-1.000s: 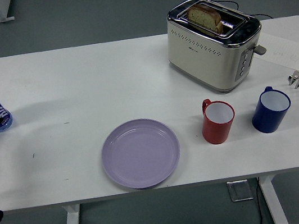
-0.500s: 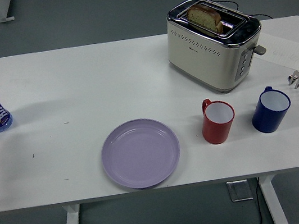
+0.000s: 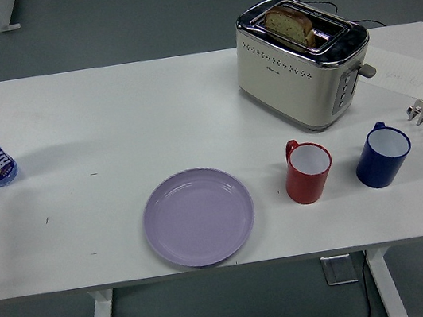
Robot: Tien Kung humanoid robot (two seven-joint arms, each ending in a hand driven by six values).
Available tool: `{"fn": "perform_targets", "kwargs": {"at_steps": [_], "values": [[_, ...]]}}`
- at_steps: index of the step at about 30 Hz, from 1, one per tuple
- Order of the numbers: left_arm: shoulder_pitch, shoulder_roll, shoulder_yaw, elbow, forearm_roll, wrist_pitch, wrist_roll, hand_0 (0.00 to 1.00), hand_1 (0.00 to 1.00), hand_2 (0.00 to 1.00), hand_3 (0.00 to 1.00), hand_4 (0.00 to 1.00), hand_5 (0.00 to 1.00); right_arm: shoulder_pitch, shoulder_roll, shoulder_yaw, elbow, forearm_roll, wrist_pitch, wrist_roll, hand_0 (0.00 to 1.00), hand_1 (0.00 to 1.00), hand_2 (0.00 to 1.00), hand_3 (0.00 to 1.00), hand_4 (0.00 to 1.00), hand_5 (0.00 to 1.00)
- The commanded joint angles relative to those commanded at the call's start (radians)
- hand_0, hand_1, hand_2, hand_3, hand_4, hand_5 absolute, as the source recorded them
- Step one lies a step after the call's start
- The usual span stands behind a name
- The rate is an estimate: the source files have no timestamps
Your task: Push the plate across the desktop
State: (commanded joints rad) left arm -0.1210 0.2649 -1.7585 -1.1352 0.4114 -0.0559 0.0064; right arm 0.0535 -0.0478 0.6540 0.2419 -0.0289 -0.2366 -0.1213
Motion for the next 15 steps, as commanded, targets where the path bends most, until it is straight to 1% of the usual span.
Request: {"fn": "perform_targets", "kwargs": {"at_steps": [2,5,6,15], "values": [[-0.001,-0.002,-0.002,-0.001,-0.078,0.002,0.018,0.705,0.748,0.715,0.695,0.569,0.998,0.001,0.000,0.001,0.000,-0.002,0.000,-0.001,0.590,0.526,0.610,0.607,0.341,0.547],[-0.001,-0.002,-0.005,0.000,-0.134,-0.002,0.025,0.705,0.748,0.715,0.695,0.569,0.998,0.002,-0.001,0.000,0.000,-0.001,0.001,-0.001,0.590,0.526,0.610,0.607,0.341,0.547],[-0.001,-0.003,-0.008,0.000,-0.145,-0.003,0.023,0.670,0.740,0.708,0.694,0.575,0.998,0.002,0.000,0.000,0.000,-0.001,0.000,-0.001,0.589,0.527,0.610,0.607,0.340,0.548],[0.002,-0.008,-0.010,0.003,-0.166,0.008,0.017,0.672,0.738,0.705,0.694,0.572,0.998,0.003,-0.001,0.002,0.000,-0.005,0.001,-0.002,0.590,0.526,0.610,0.606,0.339,0.547]]}}
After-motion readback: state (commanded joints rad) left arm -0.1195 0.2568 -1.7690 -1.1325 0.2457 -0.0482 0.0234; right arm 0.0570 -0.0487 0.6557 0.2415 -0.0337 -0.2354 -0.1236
